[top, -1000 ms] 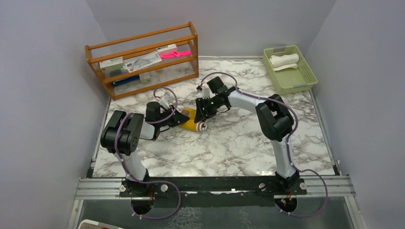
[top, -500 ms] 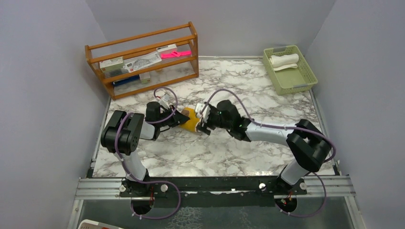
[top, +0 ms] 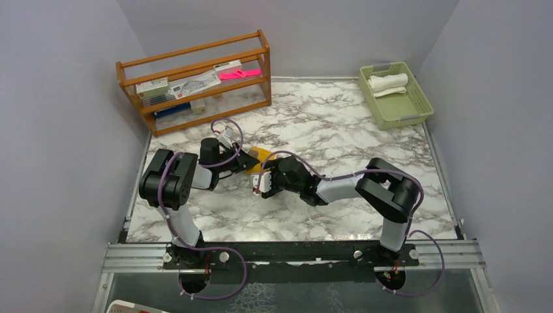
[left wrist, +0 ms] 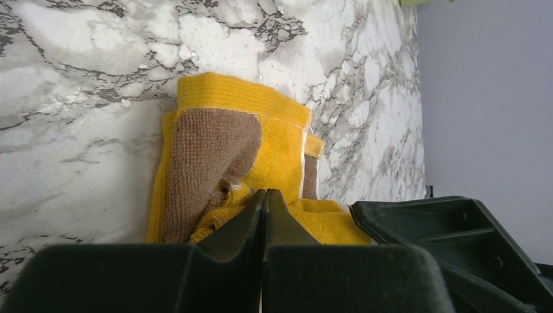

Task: Roll the towels
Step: Roll the towel at the center of the board.

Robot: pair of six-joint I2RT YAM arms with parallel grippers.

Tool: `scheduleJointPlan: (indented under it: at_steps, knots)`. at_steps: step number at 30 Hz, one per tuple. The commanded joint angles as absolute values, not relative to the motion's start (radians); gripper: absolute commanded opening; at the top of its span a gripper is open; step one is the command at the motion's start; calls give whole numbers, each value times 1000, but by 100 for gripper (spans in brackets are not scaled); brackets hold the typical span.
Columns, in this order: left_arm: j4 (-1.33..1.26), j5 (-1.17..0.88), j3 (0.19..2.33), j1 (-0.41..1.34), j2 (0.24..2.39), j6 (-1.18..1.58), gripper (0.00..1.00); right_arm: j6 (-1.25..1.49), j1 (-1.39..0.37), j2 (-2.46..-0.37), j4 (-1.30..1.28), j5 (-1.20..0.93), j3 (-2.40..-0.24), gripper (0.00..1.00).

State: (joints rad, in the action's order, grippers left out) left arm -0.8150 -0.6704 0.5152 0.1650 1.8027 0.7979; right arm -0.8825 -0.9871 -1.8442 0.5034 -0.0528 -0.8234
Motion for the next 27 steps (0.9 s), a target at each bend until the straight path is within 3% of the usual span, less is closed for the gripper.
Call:
scheduleJointPlan:
  at_steps: [1,9,19,23,27]
  knots:
    - [-607,-560,491,158,1879,709,0,-949,-991,-1861,575,-20,-842,68]
    - [-598,-574,506,159,1907,707,0,-986,-1026,-1866,580,-14,-837,67]
    - [-567,-563,514,159,1900,698,0,-948,-1046,-1919,503,0,-897,58]
    - [-563,-565,512,159,1895,697,0,-906,-1046,-1944,442,24,-931,46]
    - [-559,-566,512,158,1878,703,0,-842,-1045,-1967,366,57,-973,23]
